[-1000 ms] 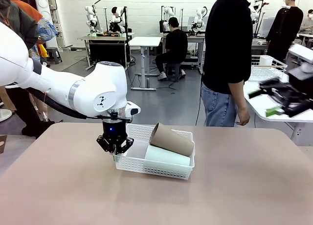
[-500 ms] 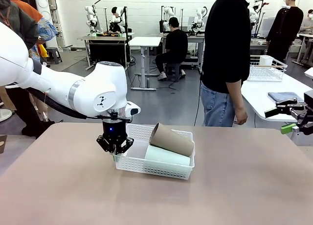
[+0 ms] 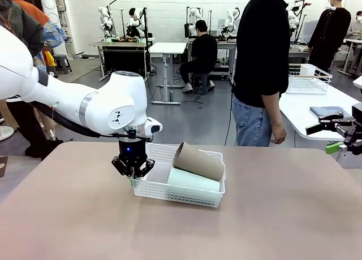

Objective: Clean and organize the cups into the basket.
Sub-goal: Pick up the Reusable plastic cup from the right side of the table and stack it inside the Organizing basket in the center of the table, then move the Organizing basket back to the left side of the table.

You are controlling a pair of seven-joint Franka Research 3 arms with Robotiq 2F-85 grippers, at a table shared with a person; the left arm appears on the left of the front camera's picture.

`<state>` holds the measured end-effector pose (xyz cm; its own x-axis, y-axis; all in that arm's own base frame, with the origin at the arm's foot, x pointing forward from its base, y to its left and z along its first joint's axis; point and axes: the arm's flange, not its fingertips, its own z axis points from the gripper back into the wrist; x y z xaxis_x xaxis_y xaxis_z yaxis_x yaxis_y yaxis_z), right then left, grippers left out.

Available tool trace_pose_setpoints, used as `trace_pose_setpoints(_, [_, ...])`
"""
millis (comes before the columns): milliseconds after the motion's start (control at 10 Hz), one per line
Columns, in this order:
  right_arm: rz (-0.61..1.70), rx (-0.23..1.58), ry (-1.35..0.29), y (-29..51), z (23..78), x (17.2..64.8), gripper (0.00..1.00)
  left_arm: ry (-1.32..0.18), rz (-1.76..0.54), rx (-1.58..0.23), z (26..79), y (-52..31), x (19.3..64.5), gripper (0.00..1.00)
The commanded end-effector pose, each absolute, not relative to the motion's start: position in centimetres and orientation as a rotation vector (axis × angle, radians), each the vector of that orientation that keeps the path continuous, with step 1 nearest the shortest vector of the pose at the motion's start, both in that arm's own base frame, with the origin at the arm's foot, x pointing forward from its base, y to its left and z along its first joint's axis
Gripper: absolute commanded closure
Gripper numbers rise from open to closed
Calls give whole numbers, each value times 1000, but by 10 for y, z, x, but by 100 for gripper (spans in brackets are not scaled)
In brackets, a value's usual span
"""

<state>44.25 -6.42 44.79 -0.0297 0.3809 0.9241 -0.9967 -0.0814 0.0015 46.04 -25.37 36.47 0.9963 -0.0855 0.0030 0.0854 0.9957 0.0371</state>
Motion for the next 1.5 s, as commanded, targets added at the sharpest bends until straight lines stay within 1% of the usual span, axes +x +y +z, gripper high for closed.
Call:
trace_pose_setpoints(0, [1448, 972, -891, -66, 449, 441, 0, -8, -85, 35, 366, -254, 460, 95])
trace_pose_setpoints(1400, [1448, 972, -891, -66, 449, 441, 0, -8, -85, 35, 366, -254, 460, 95])
